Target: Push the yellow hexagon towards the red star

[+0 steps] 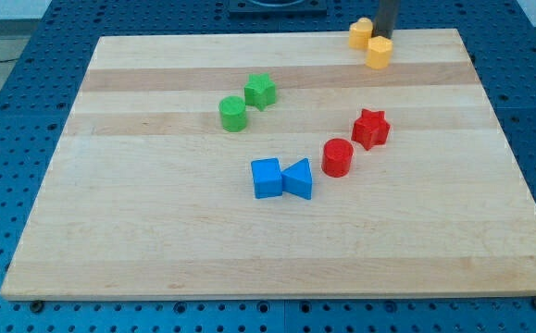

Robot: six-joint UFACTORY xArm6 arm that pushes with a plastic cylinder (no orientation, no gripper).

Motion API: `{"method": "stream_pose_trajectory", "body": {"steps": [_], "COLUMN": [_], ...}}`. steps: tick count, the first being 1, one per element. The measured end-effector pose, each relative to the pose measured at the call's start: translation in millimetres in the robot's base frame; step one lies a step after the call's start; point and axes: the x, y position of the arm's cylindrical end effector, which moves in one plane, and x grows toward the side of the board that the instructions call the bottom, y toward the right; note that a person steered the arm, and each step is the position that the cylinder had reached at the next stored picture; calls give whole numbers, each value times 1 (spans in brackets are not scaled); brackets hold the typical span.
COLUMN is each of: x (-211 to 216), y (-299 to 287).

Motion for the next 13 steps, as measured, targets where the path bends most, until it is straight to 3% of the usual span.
{"method": "stream_pose_trajectory", "body": {"steps": [3,5,8,10,13], "x": [80,96,81,119,124], "y": [10,34,-12,-13,-13]}}
